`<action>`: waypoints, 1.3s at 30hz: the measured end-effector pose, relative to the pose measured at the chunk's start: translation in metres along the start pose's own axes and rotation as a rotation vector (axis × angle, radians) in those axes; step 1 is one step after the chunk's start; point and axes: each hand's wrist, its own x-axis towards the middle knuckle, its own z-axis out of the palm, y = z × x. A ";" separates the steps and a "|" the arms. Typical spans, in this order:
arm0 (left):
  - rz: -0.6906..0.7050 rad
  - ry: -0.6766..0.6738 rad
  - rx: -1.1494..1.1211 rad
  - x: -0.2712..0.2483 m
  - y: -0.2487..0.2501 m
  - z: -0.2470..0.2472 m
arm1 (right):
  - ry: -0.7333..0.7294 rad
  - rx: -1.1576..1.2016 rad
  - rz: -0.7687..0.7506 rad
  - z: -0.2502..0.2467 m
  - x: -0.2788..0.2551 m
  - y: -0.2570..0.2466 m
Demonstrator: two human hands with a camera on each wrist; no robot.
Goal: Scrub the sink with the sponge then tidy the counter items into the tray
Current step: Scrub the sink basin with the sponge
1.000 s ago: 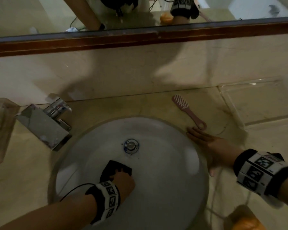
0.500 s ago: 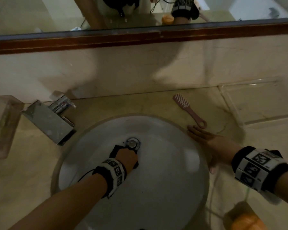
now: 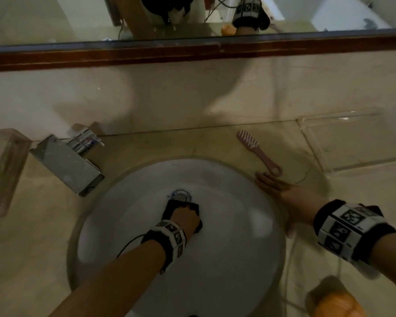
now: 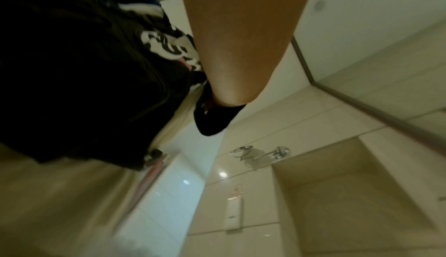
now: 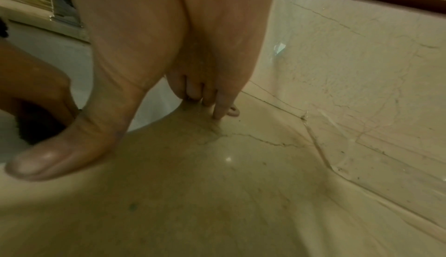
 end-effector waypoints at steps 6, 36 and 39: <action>-0.090 -0.001 -0.238 -0.005 -0.009 -0.019 | 0.007 -0.043 0.010 0.003 0.002 0.001; -0.472 0.105 -0.830 0.011 -0.036 -0.011 | 0.044 -0.020 -0.005 0.007 0.005 0.006; -0.400 0.082 -1.009 0.007 -0.031 -0.025 | 0.027 -0.022 0.006 0.006 0.004 0.003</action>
